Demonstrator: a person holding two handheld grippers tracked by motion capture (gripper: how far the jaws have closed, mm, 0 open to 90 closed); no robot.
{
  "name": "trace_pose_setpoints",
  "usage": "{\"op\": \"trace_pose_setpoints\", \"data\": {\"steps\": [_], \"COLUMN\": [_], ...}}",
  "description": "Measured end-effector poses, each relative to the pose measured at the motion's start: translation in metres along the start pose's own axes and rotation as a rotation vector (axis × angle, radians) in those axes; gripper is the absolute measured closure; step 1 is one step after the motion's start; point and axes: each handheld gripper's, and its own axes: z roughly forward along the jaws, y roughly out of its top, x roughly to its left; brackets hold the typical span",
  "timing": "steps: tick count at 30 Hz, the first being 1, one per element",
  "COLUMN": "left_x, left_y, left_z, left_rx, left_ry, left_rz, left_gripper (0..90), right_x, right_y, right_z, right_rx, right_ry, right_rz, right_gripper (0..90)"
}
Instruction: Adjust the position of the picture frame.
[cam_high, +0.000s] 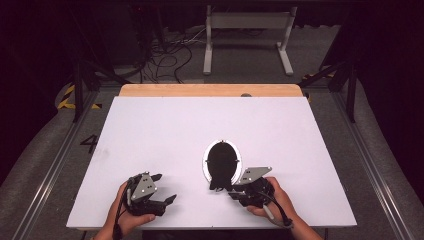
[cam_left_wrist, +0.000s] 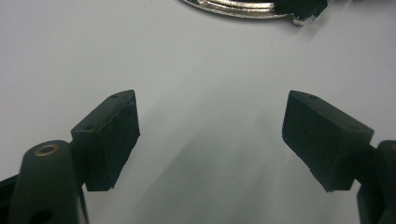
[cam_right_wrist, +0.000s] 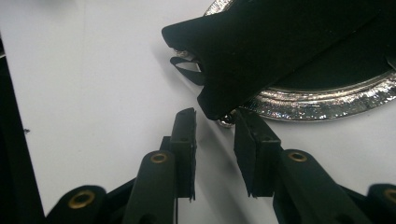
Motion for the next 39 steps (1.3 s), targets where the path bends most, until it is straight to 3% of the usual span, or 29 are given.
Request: {"op": "trace_pose_setpoints", "data": {"steps": [5,12,23,31,36,39], "left_x": [-0.001,0.0,0.0,-0.001,-0.001,-0.002], "left_y": [0.0,0.0,0.0,0.0,0.001,0.002], "left_z": [0.001,0.001,0.001,0.003,0.005,0.006], "left_rx": [0.004,0.002,0.009,0.01,0.017,0.02], "left_ry": [-0.007,-0.009,-0.01,-0.018,-0.016,-0.017], "left_rz": [-0.001,0.0,0.004,-0.003,-0.001,0.006], "left_gripper": [19.8,19.7,19.6,19.2,19.0,18.9], "right_x": [-0.001,-0.003,-0.017,-0.026,-0.033,-0.036], "right_y": [0.002,-0.001,-0.006,-0.008,-0.007,-0.006], "right_z": [0.0,0.001,0.001,0.003,0.006,0.007], "right_rx": [0.009,-0.022,-0.108,-0.165,-0.214,-0.241], "right_ry": [-0.007,0.009,0.132,0.214,0.295,0.316], "right_rz": [0.029,0.047,0.165,0.248,0.322,0.366], "right_gripper": [70.9,69.9,64.5,54.4,47.1,43.6]}}
